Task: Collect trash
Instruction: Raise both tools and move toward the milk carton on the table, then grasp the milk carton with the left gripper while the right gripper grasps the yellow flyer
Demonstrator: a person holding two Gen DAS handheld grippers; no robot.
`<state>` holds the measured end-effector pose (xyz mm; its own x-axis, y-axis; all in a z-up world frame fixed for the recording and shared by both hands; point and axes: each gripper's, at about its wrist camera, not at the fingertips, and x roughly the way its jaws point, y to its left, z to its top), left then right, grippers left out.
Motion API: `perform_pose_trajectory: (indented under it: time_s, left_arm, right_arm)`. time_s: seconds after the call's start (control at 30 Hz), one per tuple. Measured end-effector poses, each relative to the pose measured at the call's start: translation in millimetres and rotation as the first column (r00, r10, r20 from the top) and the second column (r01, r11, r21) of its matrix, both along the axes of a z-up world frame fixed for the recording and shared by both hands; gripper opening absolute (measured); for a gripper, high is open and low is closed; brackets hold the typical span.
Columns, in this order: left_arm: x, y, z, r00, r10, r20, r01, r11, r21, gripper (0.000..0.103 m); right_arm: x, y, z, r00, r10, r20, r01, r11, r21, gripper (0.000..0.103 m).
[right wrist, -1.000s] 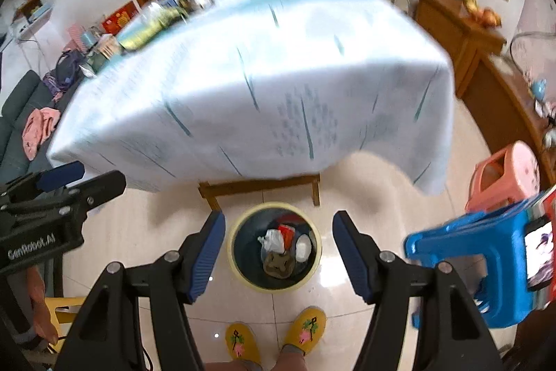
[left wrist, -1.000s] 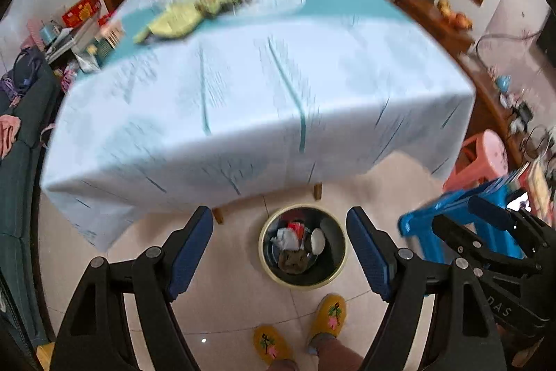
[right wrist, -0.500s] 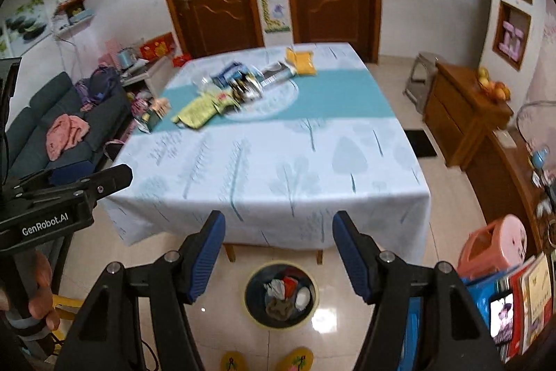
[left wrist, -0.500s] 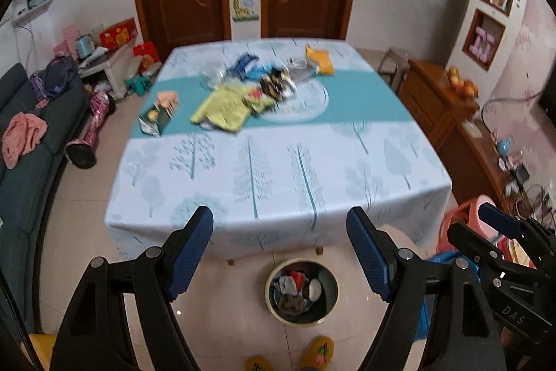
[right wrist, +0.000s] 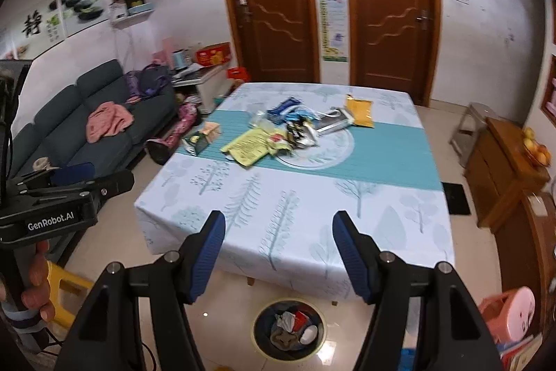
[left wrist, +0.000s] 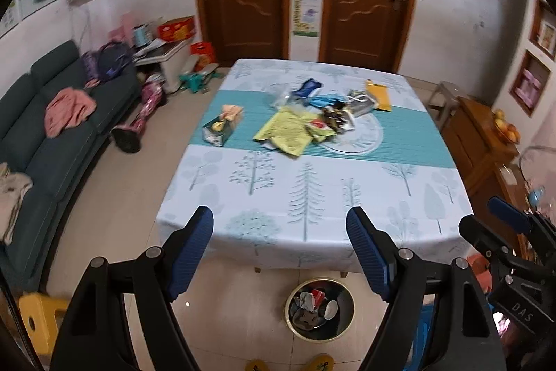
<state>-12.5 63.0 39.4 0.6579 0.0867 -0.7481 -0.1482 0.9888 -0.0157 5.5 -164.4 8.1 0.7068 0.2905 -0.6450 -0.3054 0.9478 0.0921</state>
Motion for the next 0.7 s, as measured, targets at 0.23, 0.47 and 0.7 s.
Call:
perform_pose_trajectory:
  time_s: [0.23,0.47,0.7]
  left_arm:
    - [12.9,30.8,-5.9,0.996,0.082,-0.046,-0.084,0.996,-0.041,0.077]
    - [45.4,70.0,-17.8,0.988,0.148,-0.047,-0.150,0.988,-0.028,0.077]
    - [114.7,111.4,-38.8,0.991,0.097,-0.090,-0.100,0.995,-0.031,0.077]
  right_arm:
    - [35.0,18.5,-5.0,0.998,0.056,-0.029,-0.055,0.998,0.042,0.064]
    - [78.5,46.6,-18.9,0.992,0.080,-0.095,-0.075,0.995,0.063,0.064]
    - [134.5,77.2,-37.5,0.981,0.056,-0.185,-0.034,0.992,0.120,0.064]
